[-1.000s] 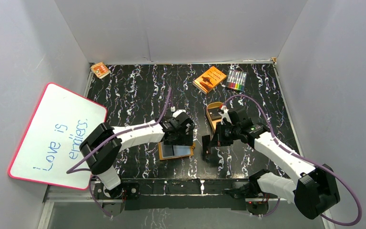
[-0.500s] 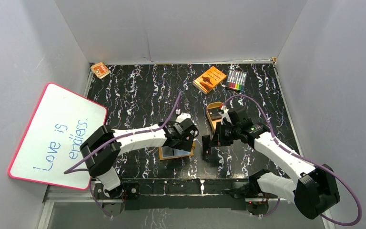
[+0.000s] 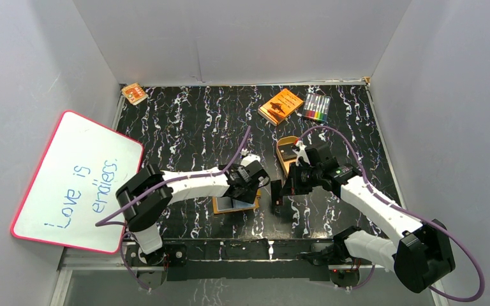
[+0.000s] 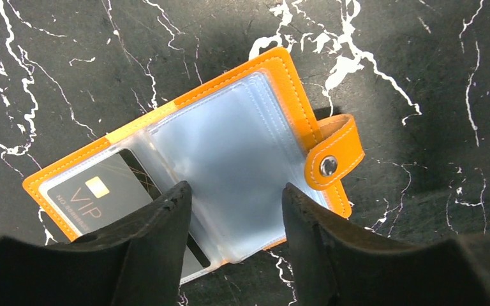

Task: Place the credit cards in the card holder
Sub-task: Insert the credit card into the card holder.

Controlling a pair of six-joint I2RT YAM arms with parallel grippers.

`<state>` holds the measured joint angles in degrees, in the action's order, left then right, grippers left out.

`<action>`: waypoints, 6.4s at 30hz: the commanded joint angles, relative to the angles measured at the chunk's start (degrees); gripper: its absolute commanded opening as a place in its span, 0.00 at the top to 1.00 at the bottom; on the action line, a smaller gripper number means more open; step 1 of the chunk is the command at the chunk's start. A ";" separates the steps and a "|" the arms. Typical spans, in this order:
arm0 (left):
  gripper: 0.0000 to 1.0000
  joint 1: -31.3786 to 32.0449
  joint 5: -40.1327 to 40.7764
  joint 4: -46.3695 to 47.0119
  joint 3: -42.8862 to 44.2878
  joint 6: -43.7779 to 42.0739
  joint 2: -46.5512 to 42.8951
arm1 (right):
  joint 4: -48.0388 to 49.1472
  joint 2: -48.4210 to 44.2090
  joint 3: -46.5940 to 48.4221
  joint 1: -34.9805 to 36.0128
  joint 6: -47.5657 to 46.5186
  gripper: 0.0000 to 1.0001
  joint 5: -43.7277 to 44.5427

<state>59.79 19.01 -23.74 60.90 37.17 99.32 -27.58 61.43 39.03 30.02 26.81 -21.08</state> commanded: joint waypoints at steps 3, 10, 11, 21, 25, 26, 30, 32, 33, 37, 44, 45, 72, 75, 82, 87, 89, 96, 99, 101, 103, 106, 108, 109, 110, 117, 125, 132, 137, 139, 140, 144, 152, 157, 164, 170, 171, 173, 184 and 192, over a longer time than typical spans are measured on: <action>0.73 0.26 1.84 -2.06 -4.62 -0.09 3.51 | -0.82 -0.88 3.35 -0.14 -0.70 1.00 -0.11; 1.00 0.16 3.48 -1.48 -8.46 3.09 0.87 | 0.65 1.31 2.42 0.37 -1.16 1.00 -7.17; 1.00 0.16 3.64 -1.41 -8.82 3.42 0.48 | 1.11 1.95 2.45 1.01 -1.21 1.00 -8.03; 1.00 0.07 5.72 1.80 -13.30 7.05 -8.10 | 8.35 7.32 2.91 7.23 2.60 1.00 -11.01; 1.00 0.00 6.75 2.30 -13.94 8.03 -12.33 | 10.38 8.23 2.63 7.20 3.35 1.00 -11.75; 1.00 -0.02 6.82 2.55 -14.09 8.14 -13.29 | 10.69 8.48 2.68 7.24 3.41 1.00 -11.94; 1.00 -0.33 6.75 3.75 -15.20 8.74 -16.59 | 12.10 10.00 2.74 7.28 3.75 1.00 -13.51; 1.00 -0.45 6.52 4.67 -16.11 9.05 -17.93 | 13.13 10.94 2.77 7.42 4.01 1.00 -14.54; 1.00 -0.50 6.45 5.19 -16.60 9.20 -18.63 | 13.45 11.56 2.94 7.52 4.06 1.00 -14.95; 1.00 -0.62 6.48 6.39 -18.38 10.05 -21.10 | 14.86 13.78 3.38 8.29 3.97 1.00 -16.72; 1.00 -0.72 5.94 7.36 -19.94 10.94 -22.99 | 16.92 18.40 4.70 10.49 3.78 1.00 -17.99; 1.00 -0.72 5.84 7.38 -20.03 11.03 -23.10 | 17.18 19.13 5.08 10.84 3.78 1.00 -18.03; 0.78 -0.69 6.10 5.22 -19.36 11.38 -26.26 | 23.07 34.33 11.97 15.20 4.96 1.00 -19.44; 0.55 -0.72 6.43 3.87 -18.12 10.32 -27.31 | 23.34 35.20 12.89 15.70 5.13 1.00 -19.44; 0.39 -0.72 8.03 -0.26 -16.28 10.42 -30.91 | 23.60 36.62 15.07 16.84 5.63 1.00 -19.19; 0.34 -0.76 10.97 -3.39 -16.33 12.81 -35.42 | 23.56 37.77 16.89 17.87 6.19 1.00 -18.64; 0.33 -0.77 12.25 -4.03 -16.97 13.81 -37.21 | 23.69 38.60 17.71 18.24 6.58 1.00 -18.31; 0.34 -1.07 13.10 -2.94 -19.52 14.97 -37.46 | 24.73 42.45 20.18 19.14 8.46 1.00 -17.41; 0.35 -2.07 12.49 -0.68 -20.28 14.26 -35.20 | 24.96 44.00 21.01 19.43 8.70 1.00 -17.51; 0.37 -3.68 11.87 0.25 -20.78 14.08 -33.25 | 25.15 44.33 21.27 19.52 8.84 1.00 -17.73; 0.41 -6.22 10.71 0.72 -21.36 13.86 -31.10 | 24.92 43.83 21.32 19.49 8.96 1.00 -17.68; 0.47 -10.59 9.04 -0.06 -22.05 14.73 -28.52 | 23.39 41.66 20.57 19.47 8.80 1.00 -16.36; 0.48 -12.32 9.04 -0.66 -22.82 15.31 -28.28 | 22.71 39.45 19.17 19.31 8.88 1.00 -14.79; 0.48 -12.88 9.16 -0.85 -23.23 15.64 -28.66 | 22.66 38.41 18.31 19.08 9.16 1.00 -14.19; 0.49 -13.44 9.24 -1.02 -23.68 15.99 -29.26 | 22.74 37.32 17.48 18.92 9.47 1.00 -13.51; 0.49 -17.95 7.69 -2.77 -27.07 19.66 -34.33 | 28.59 35.38 14.00 16.73 13.79 1.00 -14.95; 0.48 -20.48 6.43 -4.81 -29.63 23.25 -36.64 | 30.53 40.40 16.27 16.55 15.92 1.00 -18.77; 0.48 -21.39 5.32 -4.56 -31.49 24.76 -36.30 | 31.74 42.31 16.05 16.47 17.79 1.00 -19.13; 0.49 -21.41 3.76 -3.51 -32.38 24.96 -35.89 | 33.38 43.17 16.08 16.47 19.08 1.00 -19.98; 0.49 -21.39 3.34 -3.25 -32.63 24.86 -35.87 | 33.63 43.65 16.29 16.47 19.33 1.00 -20.15; 0.49 -21.40 3.17 -3.15 -32.73 24.84 -35.92 | 33.74 43.93 16.34 16.47 19.50 1.00 -20.23; 0.49 -21.43 2.51 -2.66 -33.08 24.59 -35.91 | 34.66 44.76 16.58 16.47 20.21 1.00 -20.10; 0.50 -21.44 1.09 -1.86 -33.85 24.39 -35.81 | 40.00 45.55 14.91 16.47 25.06 1.00 -18.24; 0.51 -21.41 -0.68 -0.95 -34.75 24.48 -36.20 | 44.73 45.18 12.60 16.47 29.33 1.00 -15.49; 0.52 -21.42 -3.24 0.61 -35.79 24.88 -36.21 | 47.34 45.33 10.33 16.54 32.16 1.00 -12.76; 0.53 -21.39 -4.34 1.46 -36.32 25.01 -36.03 | 48.35 45.99 9.75 16.70 33.23 1.00 -11.73; 0.53 -21.42 -4.53 1.65 -36.44 25.01 -36.00 | 48.40 45.99 9.75 16.73 33.34 1.00 -11.40; 0.54 -21.41 -4.98 2.01 -36.67 25.00 -35.98 | 48.36 46.13 9.91 16.85 33.48 1.00 -10.90; 0.55 -21.43 -6.63 3.45 -37.80 25.61 -35.87 | 48.05 48.66 11.92 18.55 33.71 1.00 -10.56; 0.56 -21.44 -7.15 4.00 -38.31 25.99 -36.00 | 46.72 48.32 13.30 19.14 31.71 0.99 -10.81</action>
<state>38.30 17.08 -16.61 25.71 61.80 61.98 19.89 109.69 50.24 48.41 60.45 -33.16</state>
